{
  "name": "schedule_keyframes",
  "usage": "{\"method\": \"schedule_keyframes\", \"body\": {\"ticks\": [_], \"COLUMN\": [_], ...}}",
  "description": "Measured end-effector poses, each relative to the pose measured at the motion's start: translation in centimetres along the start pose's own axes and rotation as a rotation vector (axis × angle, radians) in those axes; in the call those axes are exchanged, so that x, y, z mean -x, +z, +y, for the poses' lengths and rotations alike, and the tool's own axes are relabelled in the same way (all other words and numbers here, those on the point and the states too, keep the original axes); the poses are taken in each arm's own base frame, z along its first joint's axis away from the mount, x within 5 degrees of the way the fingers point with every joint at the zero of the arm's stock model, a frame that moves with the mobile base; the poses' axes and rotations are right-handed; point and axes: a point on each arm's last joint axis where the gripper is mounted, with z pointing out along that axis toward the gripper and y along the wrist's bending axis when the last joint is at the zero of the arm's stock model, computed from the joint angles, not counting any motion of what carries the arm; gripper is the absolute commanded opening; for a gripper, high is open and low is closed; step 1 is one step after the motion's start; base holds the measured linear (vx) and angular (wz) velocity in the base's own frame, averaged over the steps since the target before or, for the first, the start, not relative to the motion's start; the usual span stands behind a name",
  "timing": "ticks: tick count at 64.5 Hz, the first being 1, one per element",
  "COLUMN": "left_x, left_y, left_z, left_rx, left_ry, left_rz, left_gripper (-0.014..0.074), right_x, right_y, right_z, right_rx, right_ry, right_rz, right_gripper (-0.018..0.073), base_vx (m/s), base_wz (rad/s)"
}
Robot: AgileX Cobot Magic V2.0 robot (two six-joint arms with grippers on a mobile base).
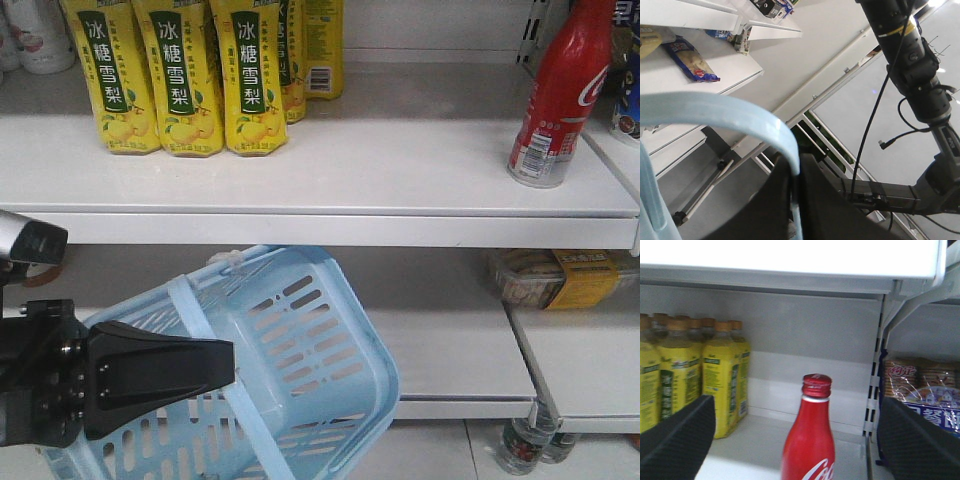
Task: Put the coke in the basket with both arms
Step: 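Hold the basket with the left gripper while positioning the right arm, then grasp the red Coca-Cola bottle by its neck with the right gripper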
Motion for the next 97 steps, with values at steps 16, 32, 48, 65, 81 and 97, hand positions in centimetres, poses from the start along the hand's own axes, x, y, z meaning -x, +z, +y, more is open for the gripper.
{"method": "schedule_keyframes", "body": {"ticks": [16, 32, 48, 65, 81, 97], "left_x": [0.0, 0.0, 0.0, 0.0, 0.0, 0.0], "left_y": [0.0, 0.0, 0.0, 0.0, 0.0, 0.0], "left_z": [0.0, 0.0, 0.0, 0.0, 0.0, 0.0], "left_rx": [0.0, 0.0, 0.0, 0.0, 0.0, 0.0], "left_ry": [0.0, 0.0, 0.0, 0.0, 0.0, 0.0], "left_rz": [0.0, 0.0, 0.0, 0.0, 0.0, 0.0], "left_gripper": [-0.0006, -0.0006, -0.0006, -0.0006, -0.0006, -0.0006], "right_x": [-1.6, -2.9, -3.0, -2.0, 1.6, 3.6], "right_y": [5.3, 9.3, 9.9, 9.0, 5.3, 0.1], "right_z": [-0.9, -1.2, -0.9, -0.7, 0.8, 4.1], "right_rx": [-0.028, -0.012, 0.027, 0.039, 0.176, 0.505], "right_ry": [0.011, 0.019, 0.05, 0.04, 0.019, 0.147], "right_rz": [0.102, 0.158, 0.157, 0.128, 0.028, 0.058], "right_gripper": [0.0608, 0.0554, 0.0205, -0.0009, -0.0005, -0.0005], "base_vx": [0.0, 0.0, 0.0, 0.0, 0.0, 0.0], "base_wz": [0.0, 0.0, 0.0, 0.0, 0.0, 0.0]}}
